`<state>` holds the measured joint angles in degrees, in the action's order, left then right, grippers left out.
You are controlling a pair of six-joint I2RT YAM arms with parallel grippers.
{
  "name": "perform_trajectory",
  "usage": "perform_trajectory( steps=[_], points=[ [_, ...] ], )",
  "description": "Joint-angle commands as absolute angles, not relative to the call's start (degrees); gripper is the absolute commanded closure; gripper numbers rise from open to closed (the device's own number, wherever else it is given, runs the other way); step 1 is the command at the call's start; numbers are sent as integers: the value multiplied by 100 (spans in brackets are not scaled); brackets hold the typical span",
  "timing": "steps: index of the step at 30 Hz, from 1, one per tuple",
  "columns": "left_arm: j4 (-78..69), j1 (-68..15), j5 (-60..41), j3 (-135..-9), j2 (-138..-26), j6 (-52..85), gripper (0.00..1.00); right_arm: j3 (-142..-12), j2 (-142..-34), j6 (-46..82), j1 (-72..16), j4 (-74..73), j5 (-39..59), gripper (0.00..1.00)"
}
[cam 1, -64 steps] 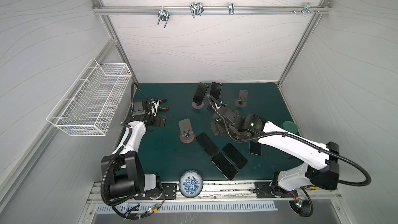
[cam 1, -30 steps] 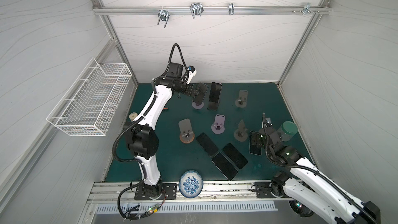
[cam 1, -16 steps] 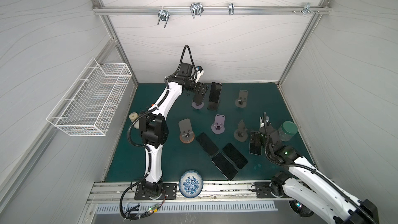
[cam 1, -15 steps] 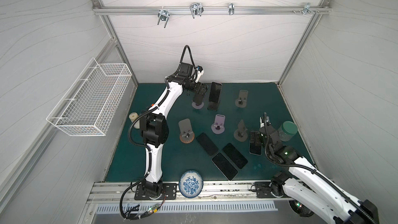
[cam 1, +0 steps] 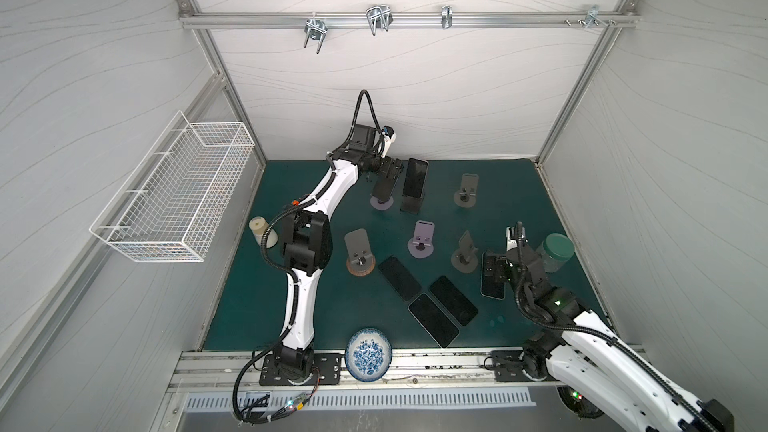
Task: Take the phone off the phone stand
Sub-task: 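Move the left gripper to the blue-framed phone on the lavender stand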
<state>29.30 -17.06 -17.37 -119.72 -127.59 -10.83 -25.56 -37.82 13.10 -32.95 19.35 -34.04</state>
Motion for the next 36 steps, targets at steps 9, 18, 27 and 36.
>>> perform_trajectory(
  steps=[9,18,27,36],
  points=[
    [2595,-1740,-1754,-12376,-13218,-1271,1,-2575,-3886,1326,-3269,1845,-3490,1],
    [2646,-1740,-1539,-12371,-13422,-1248,5,-2549,-3805,1304,-3267,1847,-3472,1],
    [2789,-1740,-1523,-12312,-13323,-1374,19,-2558,-3830,1312,-3269,1847,-3504,1],
    [2909,-1747,-1556,-12160,-12989,-1493,30,-2566,-3841,1338,-3268,1847,-3536,1]
  ],
)
